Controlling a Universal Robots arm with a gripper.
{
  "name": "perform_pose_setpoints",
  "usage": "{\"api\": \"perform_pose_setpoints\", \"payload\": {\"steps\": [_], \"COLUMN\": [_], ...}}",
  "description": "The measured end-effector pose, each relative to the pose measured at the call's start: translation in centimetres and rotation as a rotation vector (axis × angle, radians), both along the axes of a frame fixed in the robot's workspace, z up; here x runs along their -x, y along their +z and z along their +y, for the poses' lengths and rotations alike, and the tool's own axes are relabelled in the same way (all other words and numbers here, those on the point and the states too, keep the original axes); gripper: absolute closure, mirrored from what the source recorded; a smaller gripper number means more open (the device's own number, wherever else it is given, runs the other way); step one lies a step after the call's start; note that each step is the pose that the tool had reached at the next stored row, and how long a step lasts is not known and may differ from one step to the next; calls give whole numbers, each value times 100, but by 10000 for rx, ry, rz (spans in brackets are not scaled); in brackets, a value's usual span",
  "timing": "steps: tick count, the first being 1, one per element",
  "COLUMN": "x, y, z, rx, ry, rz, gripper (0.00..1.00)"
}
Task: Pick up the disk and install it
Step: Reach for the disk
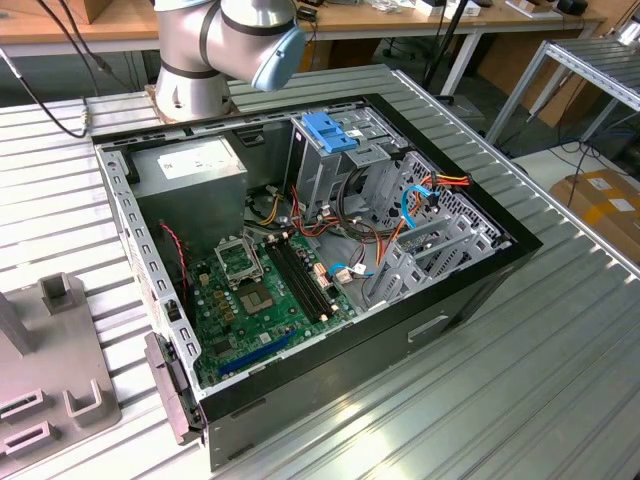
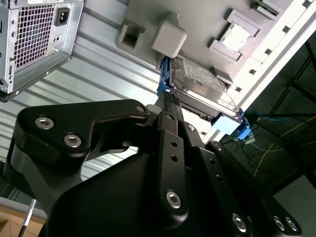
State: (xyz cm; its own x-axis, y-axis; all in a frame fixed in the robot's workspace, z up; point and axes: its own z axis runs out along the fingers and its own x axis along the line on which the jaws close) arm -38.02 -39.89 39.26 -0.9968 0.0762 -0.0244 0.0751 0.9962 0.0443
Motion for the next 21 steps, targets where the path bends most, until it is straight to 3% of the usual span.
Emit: {"api": "perform_pose_setpoints", "payload": {"steps": [21], "x": [368], "y": [-3], "z": [0], "rx": [0], "ry": [1], "rz": [0], "gripper": [89]}}
